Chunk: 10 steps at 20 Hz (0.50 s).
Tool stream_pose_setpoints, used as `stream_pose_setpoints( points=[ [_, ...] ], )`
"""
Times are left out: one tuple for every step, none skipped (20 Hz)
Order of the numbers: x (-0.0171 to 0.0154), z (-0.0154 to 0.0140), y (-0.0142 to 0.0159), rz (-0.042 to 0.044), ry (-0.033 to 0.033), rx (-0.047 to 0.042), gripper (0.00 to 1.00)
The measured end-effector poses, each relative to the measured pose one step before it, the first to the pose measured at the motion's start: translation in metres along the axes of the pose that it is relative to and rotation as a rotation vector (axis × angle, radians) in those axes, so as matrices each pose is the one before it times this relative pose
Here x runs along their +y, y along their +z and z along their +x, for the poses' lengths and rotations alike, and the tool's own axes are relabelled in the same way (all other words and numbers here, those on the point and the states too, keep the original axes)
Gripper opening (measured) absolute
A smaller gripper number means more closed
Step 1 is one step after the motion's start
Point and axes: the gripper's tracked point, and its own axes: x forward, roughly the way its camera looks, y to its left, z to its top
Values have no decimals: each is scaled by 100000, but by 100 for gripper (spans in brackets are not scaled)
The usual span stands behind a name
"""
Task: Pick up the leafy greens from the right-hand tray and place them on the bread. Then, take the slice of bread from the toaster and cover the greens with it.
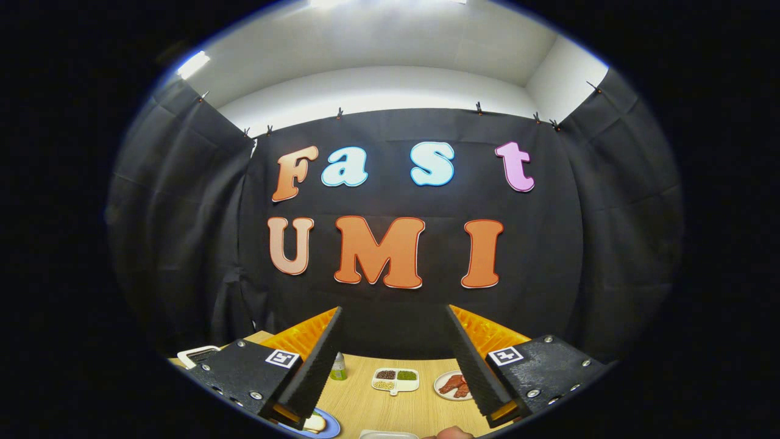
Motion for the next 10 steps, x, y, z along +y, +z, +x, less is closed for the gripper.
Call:
stream_pose_setpoints(
  points=[
    [22, -128, -108, 345, 235, 5, 97],
    [103, -6, -42, 228, 345, -150, 97],
    [-67, 66, -190, 68, 104, -51, 97],
    [51, 19, -88, -15, 129, -10, 97],
    [64, -83, -51, -51, 221, -19, 97],
    [64, -18, -6, -53, 396, -135, 97],
    [167, 66, 62, 11, 374, -256, 97],
    [151, 34, 168, -5, 507, -364, 97],
    [194, 38, 98, -54, 463, -404, 97],
    [156, 88, 82, 13, 362, -277, 97]
  ],
)
